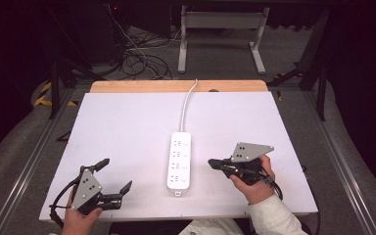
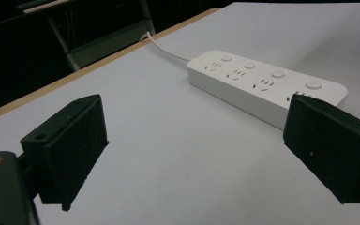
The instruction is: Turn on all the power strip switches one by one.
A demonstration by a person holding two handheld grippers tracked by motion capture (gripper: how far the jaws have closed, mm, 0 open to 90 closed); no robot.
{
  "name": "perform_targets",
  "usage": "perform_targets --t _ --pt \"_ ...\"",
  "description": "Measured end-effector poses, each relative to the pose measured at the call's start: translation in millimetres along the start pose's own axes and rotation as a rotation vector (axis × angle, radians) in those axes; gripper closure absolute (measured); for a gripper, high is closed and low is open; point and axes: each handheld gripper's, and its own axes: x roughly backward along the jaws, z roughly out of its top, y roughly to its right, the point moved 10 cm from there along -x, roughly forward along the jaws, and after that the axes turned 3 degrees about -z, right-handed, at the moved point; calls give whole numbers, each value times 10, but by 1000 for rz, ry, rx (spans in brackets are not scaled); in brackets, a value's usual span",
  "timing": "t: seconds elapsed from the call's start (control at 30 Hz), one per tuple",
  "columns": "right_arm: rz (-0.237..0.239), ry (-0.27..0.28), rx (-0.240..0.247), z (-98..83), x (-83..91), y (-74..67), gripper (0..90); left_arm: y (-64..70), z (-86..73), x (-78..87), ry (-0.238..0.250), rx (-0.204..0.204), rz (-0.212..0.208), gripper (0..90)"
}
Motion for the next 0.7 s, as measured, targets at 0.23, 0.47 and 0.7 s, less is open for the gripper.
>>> perform_targets --t 0.23,0.47,0.7 --pt "4 -26 22 62 -123 -32 900 -5 -2 -4 0 3 2 71" --pt "44 -48 47 172 -337 -142 900 -7 -3 0 1 7 4 71" --pt "94 -63 28 196 -485 -210 900 -10 -7 -3 -2 6 2 71"
